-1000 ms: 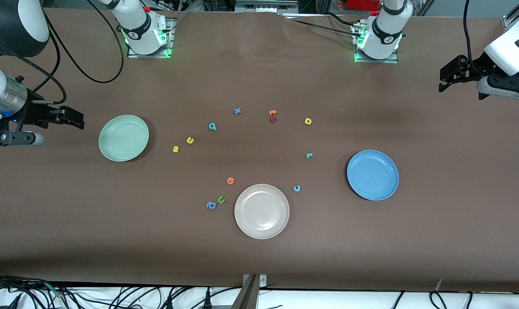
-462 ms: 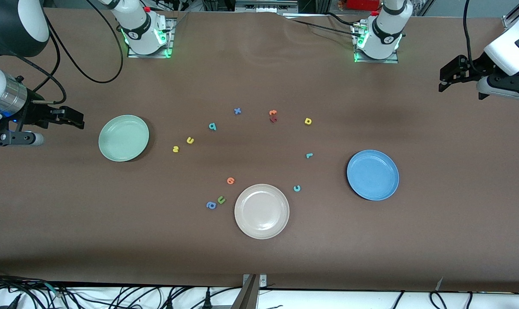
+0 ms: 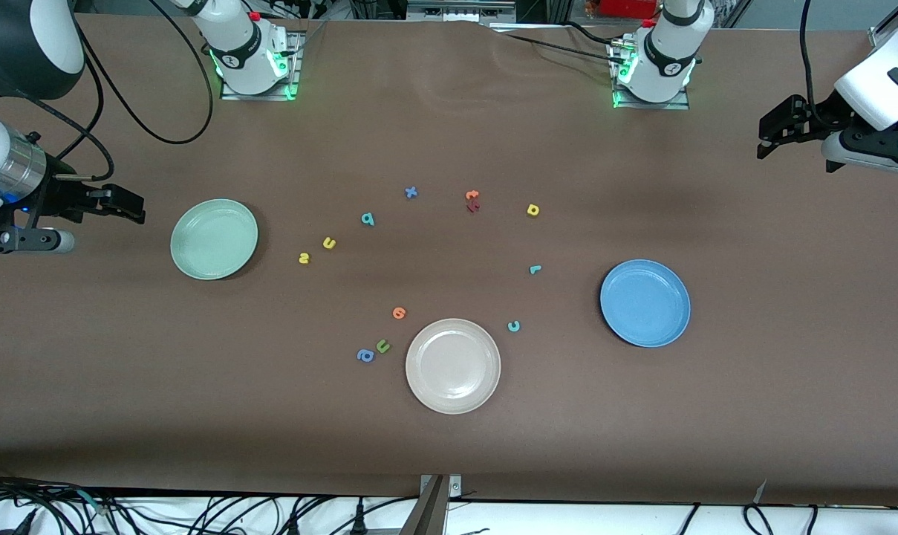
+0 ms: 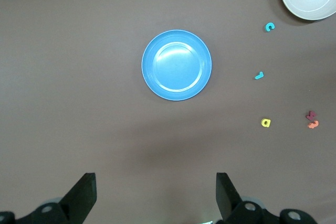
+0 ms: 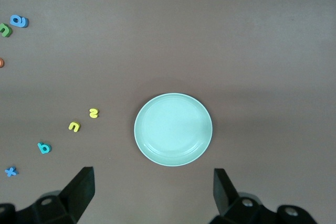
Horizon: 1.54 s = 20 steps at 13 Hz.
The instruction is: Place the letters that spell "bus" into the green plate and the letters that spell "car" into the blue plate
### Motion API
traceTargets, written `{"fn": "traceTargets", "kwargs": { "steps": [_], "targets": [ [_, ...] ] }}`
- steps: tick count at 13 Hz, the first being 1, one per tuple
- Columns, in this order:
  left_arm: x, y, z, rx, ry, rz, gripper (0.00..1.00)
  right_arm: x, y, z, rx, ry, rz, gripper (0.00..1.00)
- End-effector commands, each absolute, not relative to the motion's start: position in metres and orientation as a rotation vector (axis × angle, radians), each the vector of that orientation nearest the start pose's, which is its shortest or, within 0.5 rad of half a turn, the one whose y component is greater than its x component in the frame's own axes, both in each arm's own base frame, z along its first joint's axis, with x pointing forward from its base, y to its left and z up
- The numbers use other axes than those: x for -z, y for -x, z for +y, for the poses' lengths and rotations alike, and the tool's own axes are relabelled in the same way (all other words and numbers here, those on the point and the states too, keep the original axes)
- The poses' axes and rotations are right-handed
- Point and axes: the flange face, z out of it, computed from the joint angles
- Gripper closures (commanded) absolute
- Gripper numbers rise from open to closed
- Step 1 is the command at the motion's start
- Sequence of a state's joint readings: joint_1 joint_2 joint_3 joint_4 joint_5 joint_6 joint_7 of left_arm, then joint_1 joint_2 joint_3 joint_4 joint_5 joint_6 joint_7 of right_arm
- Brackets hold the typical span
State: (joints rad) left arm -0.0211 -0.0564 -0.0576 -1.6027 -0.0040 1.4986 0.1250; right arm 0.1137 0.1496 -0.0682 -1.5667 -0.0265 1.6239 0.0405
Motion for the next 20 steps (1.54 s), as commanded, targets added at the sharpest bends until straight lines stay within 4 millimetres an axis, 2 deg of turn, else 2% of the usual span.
{"fn": "traceTargets", "kwargs": {
  "steps": [1,8,13,20],
  "targets": [
    [-0.6383,-0.5262,-0.0446,-0.08,3.119,0.348,0.0,-0.5457,-0.5949,0.0258,-0.153,3.175,-0.004,0.0],
    [-0.6375,-0.5265,-0.0391,-0.084,3.126,0.303,0.0,-0.5457,-0.5949,0.0258,-0.153,3.175,-0.004,0.0],
    [-0.6352,-0.5283,-0.0445,-0.087,3.12,0.324,0.0,-0.5458,-0.5951,0.0258,-0.151,3.175,-0.004,0.0],
    [-0.6345,-0.53,-0.039,-0.084,3.122,0.332,0.0,-0.5448,-0.5952,0.0258,-0.155,3.175,-0.004,0.0]
  ]
}}
